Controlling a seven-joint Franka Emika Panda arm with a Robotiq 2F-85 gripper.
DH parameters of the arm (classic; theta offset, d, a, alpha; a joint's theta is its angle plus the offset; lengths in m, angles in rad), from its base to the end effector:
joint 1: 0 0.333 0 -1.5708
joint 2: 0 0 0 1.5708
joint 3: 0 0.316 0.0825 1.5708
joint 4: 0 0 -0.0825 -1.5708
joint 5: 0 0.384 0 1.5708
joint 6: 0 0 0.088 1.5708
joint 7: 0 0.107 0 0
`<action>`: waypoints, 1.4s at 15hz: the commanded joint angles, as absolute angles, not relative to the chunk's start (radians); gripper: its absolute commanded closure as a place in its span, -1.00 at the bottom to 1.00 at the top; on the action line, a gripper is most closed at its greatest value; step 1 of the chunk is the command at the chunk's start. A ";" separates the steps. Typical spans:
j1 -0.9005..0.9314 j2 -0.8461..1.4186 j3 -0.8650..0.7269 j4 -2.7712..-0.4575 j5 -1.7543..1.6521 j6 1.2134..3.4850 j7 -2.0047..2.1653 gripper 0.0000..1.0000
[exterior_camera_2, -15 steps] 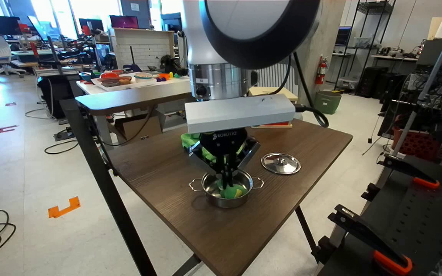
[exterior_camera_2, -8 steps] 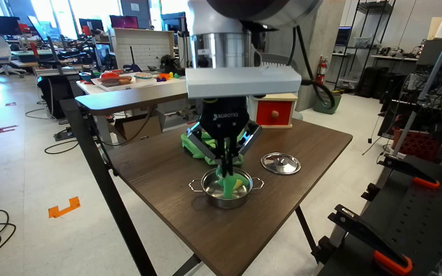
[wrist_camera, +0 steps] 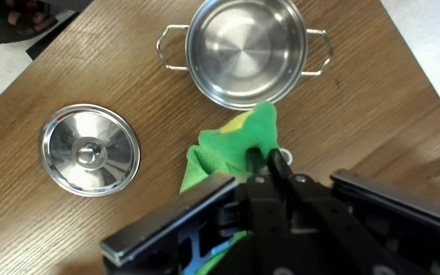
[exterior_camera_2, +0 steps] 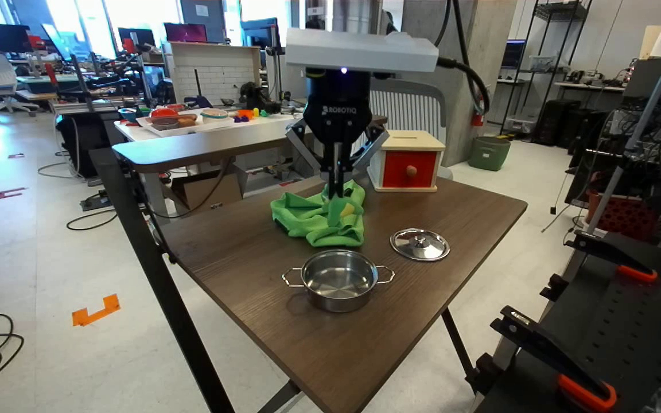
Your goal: Remove the doll from the pot
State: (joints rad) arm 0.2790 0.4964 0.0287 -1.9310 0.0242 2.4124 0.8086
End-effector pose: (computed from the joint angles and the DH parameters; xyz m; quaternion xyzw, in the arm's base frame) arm 0.5942 0.1882 0.2273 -0.9659 0.2582 0.0142 0.0086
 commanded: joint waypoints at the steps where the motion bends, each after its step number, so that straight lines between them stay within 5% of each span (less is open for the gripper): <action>1: 0.293 0.564 0.014 -1.832 0.016 2.391 0.847 0.97; 14: 0.338 0.816 0.015 -1.537 0.028 2.325 0.899 0.97; 15: 0.338 0.815 0.019 -1.536 0.032 2.322 0.896 0.38; 21: 0.329 0.739 0.037 -1.602 0.047 2.321 0.875 -0.37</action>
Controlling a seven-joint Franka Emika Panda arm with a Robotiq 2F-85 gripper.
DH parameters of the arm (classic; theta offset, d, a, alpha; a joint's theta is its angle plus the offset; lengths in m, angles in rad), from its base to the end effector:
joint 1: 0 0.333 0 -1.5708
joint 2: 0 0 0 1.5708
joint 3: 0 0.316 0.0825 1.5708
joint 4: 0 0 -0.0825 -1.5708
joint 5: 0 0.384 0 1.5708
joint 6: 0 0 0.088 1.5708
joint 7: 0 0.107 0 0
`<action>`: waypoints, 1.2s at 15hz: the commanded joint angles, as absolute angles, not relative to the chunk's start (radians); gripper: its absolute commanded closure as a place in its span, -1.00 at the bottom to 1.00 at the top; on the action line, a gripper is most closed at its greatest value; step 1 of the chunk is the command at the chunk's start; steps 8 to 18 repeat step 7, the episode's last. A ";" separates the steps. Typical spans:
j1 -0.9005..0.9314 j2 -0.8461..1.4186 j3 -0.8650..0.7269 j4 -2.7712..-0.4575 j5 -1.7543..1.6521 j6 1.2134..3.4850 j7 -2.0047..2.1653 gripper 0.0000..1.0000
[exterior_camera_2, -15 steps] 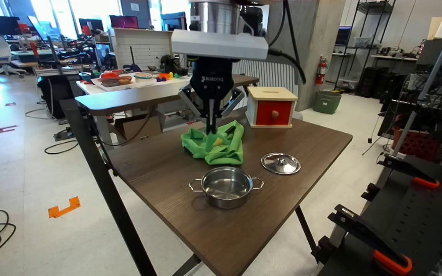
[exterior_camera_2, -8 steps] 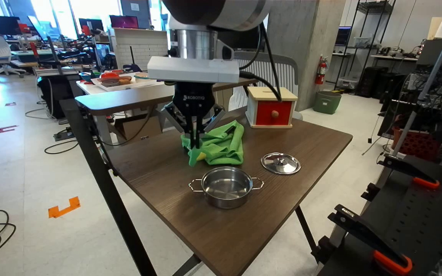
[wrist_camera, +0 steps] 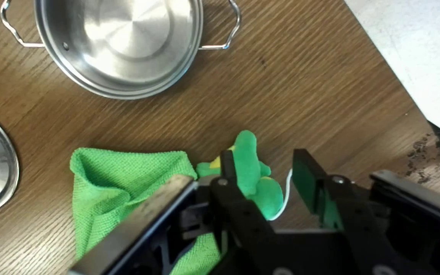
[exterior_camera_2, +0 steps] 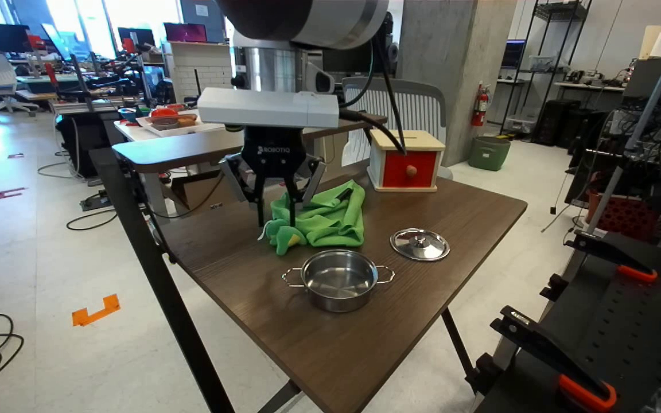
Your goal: Remove the doll from the pot
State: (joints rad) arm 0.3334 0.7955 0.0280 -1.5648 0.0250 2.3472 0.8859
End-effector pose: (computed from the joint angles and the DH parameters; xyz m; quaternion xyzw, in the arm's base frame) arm 0.6547 0.2450 0.1727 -0.9622 0.2717 0.0163 0.0116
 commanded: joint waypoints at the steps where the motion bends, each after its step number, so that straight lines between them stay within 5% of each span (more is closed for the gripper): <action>1: 0.326 0.708 0.039 -1.630 0.052 2.306 0.879 -0.50; 5: 0.335 0.550 0.019 -1.773 0.004 2.108 0.884 -1.00; 6: 0.330 0.660 0.026 -1.662 0.015 2.176 0.892 -0.74; 7: 0.327 0.623 0.028 -1.695 0.014 2.137 0.893 -0.90; 18: 0.327 0.623 0.028 -1.695 0.014 2.137 0.893 -0.90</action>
